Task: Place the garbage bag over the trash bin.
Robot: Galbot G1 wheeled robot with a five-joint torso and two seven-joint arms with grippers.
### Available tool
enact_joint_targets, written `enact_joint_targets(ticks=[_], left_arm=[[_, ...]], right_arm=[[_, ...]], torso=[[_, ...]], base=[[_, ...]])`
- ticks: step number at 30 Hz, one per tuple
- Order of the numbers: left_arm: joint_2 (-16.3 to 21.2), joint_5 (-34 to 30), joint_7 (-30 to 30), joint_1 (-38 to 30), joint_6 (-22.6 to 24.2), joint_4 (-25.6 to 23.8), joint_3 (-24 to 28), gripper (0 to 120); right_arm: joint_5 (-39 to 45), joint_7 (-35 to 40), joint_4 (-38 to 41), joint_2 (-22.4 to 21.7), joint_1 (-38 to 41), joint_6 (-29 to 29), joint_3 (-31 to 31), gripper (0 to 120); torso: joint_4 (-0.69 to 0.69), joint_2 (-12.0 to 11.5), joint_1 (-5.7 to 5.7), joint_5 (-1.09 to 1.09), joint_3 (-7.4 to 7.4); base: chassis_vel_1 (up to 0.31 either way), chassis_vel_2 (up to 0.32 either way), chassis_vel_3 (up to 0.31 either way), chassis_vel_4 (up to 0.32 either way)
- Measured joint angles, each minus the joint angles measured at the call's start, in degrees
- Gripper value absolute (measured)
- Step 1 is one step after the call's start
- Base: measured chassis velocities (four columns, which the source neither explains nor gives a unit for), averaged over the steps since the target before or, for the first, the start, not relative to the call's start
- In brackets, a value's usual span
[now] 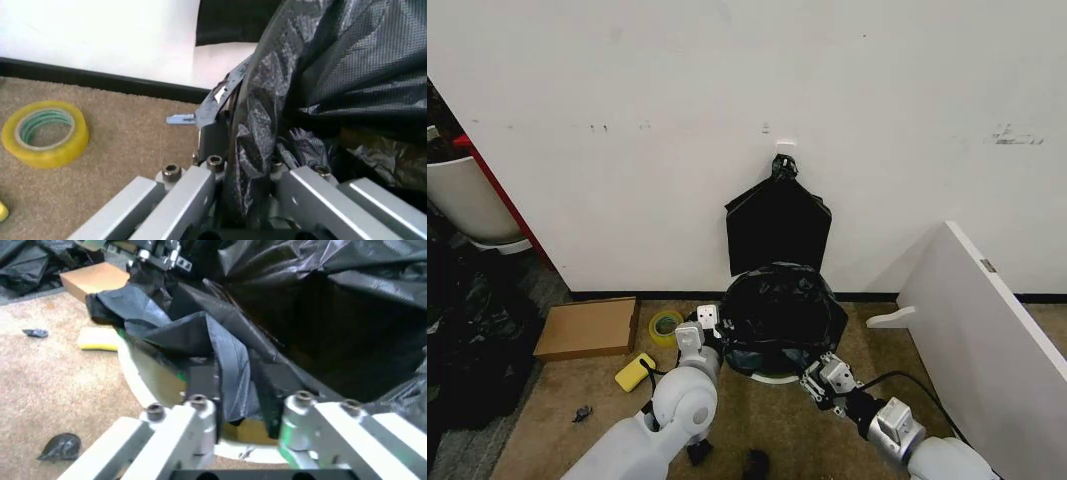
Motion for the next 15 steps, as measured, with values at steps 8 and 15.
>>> enact_joint_targets(ticks=[8, 15], left_arm=[[-0.37, -3.21, -0.8, 0.15, 1.65, -0.64, -0.99, 0], [-0.35, -10.0, -2.99, -0.95, 3.9, -1.31, -4.05, 0]], right_arm=[[-1.07, 0.29, 0.82, 0.06, -1.35, 1.47, 0.17, 0], [-4.79, -1.45, 1.51, -1.73, -4.43, 6.76, 2.01, 0]], torso=[[0.01, 0.0, 0.0, 0.0, 0.0], [-0.01, 0.0, 0.0, -0.01, 0.0]], base=[[0.0, 0.0, 0.0, 0.0], [0.0, 0.0, 0.0, 0.0]])
